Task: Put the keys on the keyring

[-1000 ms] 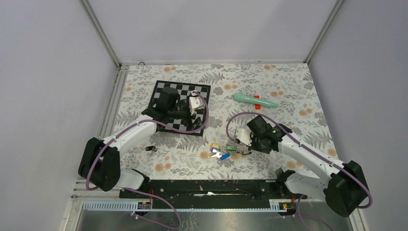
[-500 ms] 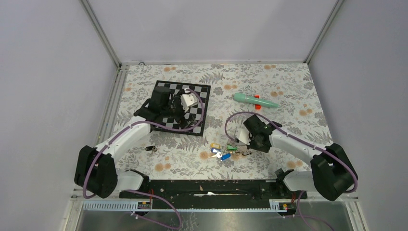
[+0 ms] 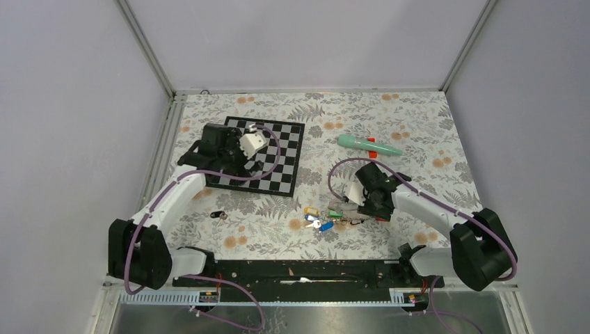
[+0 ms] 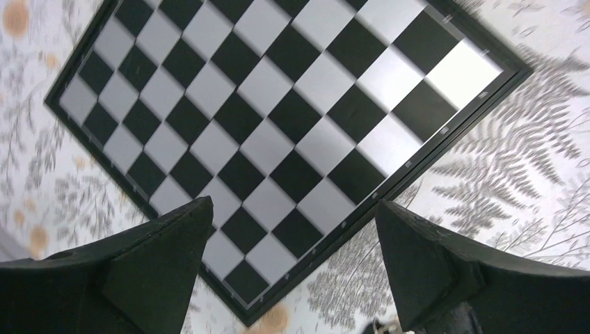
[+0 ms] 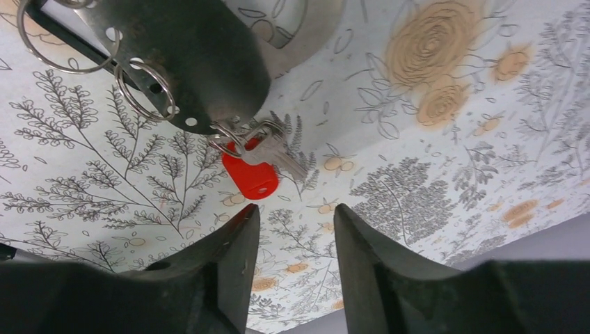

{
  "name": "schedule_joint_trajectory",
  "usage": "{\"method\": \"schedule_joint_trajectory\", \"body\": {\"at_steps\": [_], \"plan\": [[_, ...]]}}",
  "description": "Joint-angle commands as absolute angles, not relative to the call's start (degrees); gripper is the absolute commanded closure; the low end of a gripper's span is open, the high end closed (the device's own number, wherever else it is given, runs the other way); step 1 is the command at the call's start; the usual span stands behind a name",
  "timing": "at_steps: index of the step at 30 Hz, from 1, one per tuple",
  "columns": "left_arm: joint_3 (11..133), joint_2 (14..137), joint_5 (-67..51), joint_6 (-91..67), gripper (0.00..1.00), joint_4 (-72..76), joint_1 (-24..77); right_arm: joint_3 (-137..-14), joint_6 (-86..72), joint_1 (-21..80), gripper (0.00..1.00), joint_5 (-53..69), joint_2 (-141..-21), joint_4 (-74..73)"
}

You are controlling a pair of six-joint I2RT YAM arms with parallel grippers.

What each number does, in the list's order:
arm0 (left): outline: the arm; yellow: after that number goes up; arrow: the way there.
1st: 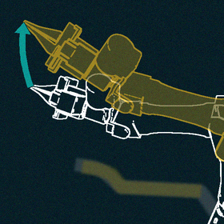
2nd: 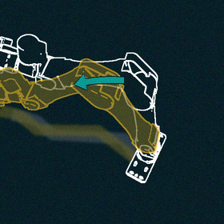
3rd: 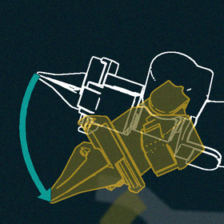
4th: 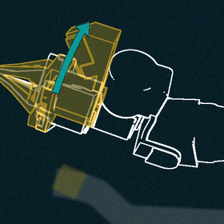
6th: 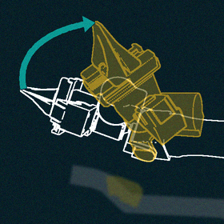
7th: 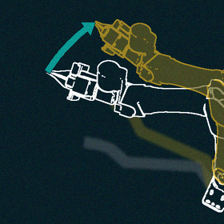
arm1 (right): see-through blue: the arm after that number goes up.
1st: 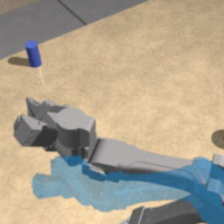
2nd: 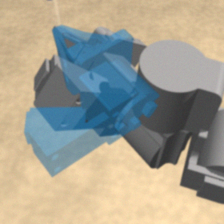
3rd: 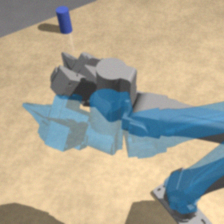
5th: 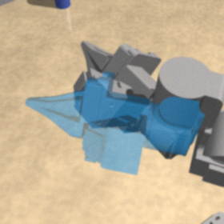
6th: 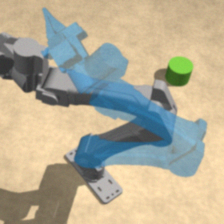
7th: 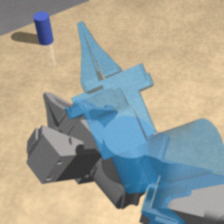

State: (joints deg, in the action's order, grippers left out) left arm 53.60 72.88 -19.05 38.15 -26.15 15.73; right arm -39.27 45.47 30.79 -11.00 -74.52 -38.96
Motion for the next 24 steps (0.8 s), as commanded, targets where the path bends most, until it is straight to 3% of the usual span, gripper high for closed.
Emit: {"method": "schedule_joint_trajectory", "body": {"at_steps": [1, 11, 17, 24], "plan": [[56.75, 70.62, -15.74, 39.56, 0.01, -31.71, 10.58, -44.51, 45.73, 29.70, 0.45, -9.68, -70.69, -41.21], [50.38, 61.19, -20.48, 34.92, 0.01, -29.59, 0.14, -52.56, 33.71, 27.29, 0.01, 5.03, -65.39, -34.73], [50.17, 61.68, -19.12, 47.83, 0.01, -42.42, -1.62, -55.67, 28.91, 26.98, 0.00, 10.01, -64.92, -33.44], [47.65, 67.47, -19.38, 51.47, 0.11, -49.12, -1.61, -51.17, 25.21, 26.89, 0.00, 12.99, -61.88, -29.38]]}}
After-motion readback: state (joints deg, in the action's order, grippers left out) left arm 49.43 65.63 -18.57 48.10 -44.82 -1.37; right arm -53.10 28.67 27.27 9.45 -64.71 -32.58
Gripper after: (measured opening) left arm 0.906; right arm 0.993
